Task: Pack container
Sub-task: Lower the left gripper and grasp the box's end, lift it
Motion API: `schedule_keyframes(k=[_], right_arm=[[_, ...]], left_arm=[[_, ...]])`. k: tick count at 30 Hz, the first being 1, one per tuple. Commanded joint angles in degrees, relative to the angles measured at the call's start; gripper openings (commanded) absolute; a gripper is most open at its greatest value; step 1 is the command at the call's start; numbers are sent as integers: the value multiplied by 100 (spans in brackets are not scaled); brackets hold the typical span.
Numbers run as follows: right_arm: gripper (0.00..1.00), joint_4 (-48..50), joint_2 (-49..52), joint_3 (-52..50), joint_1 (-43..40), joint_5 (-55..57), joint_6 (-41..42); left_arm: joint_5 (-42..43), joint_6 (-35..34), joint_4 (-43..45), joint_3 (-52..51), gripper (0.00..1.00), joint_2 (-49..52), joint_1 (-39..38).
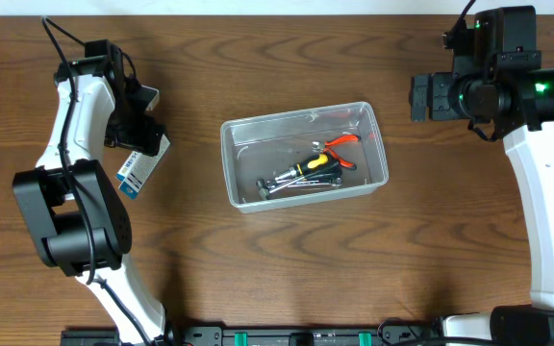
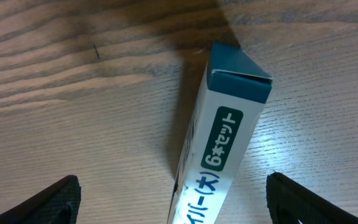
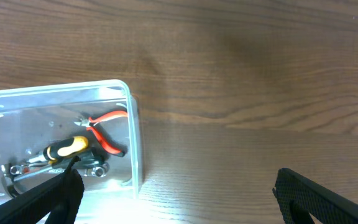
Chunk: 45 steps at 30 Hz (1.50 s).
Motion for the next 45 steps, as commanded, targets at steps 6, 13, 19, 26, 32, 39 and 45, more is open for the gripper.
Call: schedule_keyframes(k=[6, 13, 19, 26, 32, 39, 45], right_arm=[[99, -2, 22, 15, -13, -2, 76], [99, -2, 22, 15, -13, -2, 76], [99, -2, 22, 15, -13, -2, 76], [99, -2, 22, 15, -13, -2, 76], [99, -2, 22, 15, -13, -2, 76], [99, -2, 22, 15, -13, -2, 76], [99, -2, 22, 15, -13, -2, 76]], left_arm=[[389, 223, -61, -31, 84, 289, 26], [431, 393, -42, -31, 84, 411, 31], [680, 420, 39, -31, 83, 433, 33], [680, 422, 57, -31, 83, 560, 33], [682, 435, 44, -31, 83, 750, 31], [682, 435, 90, -31, 58, 774, 31], [680, 433, 96, -31, 21, 774, 31]])
